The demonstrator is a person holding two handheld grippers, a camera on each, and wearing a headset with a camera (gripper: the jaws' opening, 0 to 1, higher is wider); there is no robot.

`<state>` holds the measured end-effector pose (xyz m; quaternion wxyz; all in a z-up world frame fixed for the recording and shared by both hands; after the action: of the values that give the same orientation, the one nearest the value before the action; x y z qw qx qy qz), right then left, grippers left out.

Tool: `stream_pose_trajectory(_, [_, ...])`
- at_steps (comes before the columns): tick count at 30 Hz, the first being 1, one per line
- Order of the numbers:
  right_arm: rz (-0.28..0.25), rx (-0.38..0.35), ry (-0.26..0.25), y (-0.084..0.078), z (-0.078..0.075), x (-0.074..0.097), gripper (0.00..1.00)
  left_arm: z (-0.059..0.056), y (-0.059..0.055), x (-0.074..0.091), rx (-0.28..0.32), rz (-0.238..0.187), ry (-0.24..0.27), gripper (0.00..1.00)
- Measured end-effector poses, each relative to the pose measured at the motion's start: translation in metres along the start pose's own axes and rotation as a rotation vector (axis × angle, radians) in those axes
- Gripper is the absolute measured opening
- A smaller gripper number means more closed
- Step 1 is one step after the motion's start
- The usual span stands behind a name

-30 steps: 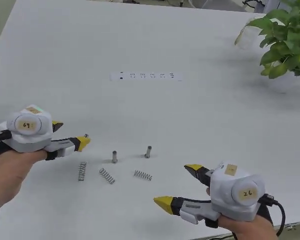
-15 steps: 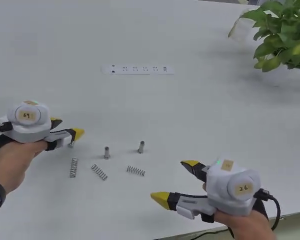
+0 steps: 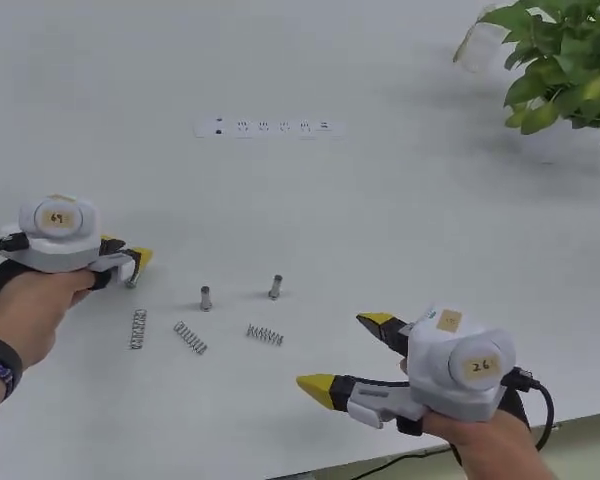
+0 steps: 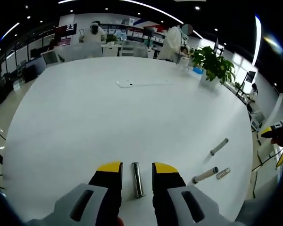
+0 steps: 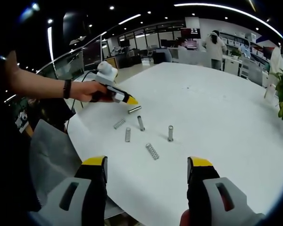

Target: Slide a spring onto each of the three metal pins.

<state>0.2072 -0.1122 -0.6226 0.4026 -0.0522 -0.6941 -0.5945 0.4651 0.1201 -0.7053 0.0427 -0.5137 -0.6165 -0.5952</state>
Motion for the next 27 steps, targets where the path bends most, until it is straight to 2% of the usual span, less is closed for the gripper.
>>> stream_pose_trajectory(7, [0.011, -0.008, 0.005, -0.003, 0.000, -0.002, 0.67, 0.001, -0.005, -0.010, 0.021, 0.024, 0.004, 0.13])
stream_pose_trajectory(15, [0.015, -0.015, 0.006, -0.005, -0.002, -0.004, 0.67, 0.003, -0.011, -0.018, 0.018, 0.054, 0.011, 0.08])
stream_pose_trajectory(18, [0.018, -0.015, 0.006, -0.006, -0.003, -0.004, 0.67, 0.003, -0.011, -0.020, 0.036, 0.055, 0.010, 0.07])
stream_pose_trajectory(27, [0.020, -0.013, 0.016, -0.005, -0.003, -0.006, 0.67, 0.001, -0.013, -0.025, 0.035, 0.056, 0.036, 0.01])
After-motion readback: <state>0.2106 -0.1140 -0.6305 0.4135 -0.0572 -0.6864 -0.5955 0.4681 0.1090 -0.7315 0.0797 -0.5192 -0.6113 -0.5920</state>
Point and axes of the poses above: the centre of the closed fingertips' face, and the gripper's own axes: x roughly backward along the fingers, z roughly to its left, y roughly out of its top, the point moved 7 cm from there along x, roughly backward along the fingers, and after that the axes turned 10 degrees about x, right-handed, at the moved point
